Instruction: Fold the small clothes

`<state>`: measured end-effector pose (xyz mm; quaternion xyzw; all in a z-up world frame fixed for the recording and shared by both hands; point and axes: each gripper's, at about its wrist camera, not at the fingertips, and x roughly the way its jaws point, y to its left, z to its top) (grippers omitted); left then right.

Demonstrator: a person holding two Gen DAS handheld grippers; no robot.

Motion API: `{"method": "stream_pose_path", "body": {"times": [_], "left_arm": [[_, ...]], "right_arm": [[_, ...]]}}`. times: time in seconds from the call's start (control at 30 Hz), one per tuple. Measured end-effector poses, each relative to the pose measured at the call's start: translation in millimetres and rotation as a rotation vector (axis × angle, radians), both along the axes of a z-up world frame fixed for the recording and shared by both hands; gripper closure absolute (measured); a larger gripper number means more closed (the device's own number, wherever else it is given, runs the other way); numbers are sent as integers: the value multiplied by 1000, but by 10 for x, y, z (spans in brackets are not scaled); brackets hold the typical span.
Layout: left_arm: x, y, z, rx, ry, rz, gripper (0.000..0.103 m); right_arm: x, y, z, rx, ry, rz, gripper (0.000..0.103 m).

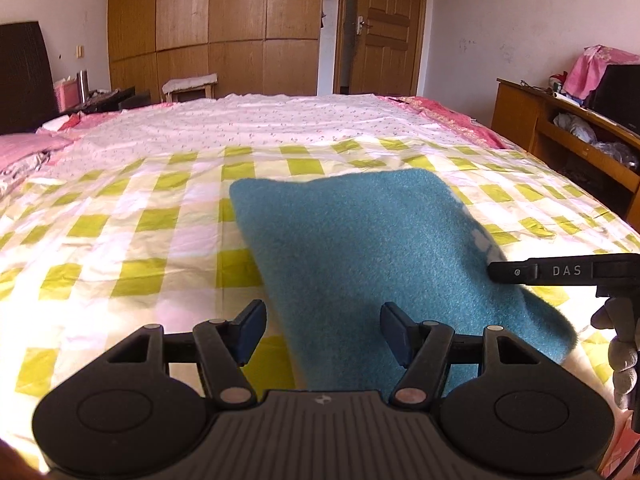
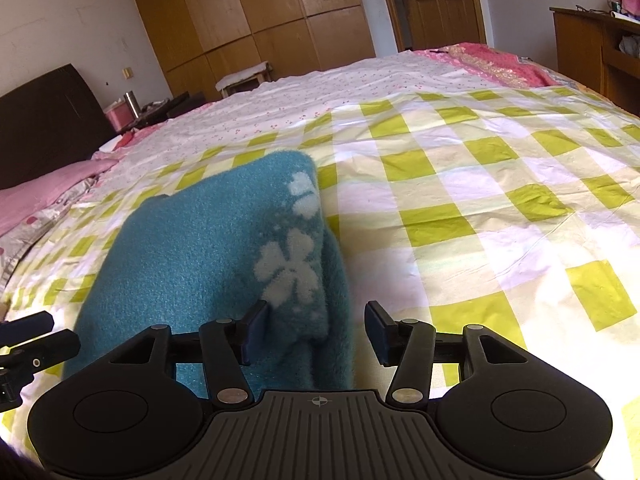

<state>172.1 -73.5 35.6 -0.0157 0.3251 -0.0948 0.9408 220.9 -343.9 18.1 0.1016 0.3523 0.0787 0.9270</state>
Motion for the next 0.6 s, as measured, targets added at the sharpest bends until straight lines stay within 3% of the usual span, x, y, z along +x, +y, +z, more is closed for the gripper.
{"method": "stream_pose_path", "body": {"times": [0.17,0.27,0.33,0.4,0.6], "left_arm": [[119,-13,-136,-110,50,-21,34],[189,-114,-146,-105,50,-29,21],[220,-169,-160,-95,44,-30,18],[222,-194,-173,-76,33,-37,18],[180,-6,-88,-116,50,-58,27]], "right_arm": [[34,-87,-59,56,19,-3,52],[40,-130,-78,74,24,-2,51],[53,-179,-111,108,36,-12,50],[88,-242,-161,165,62,-23,49],[133,-219,-348,374,163,-26,49]]}}
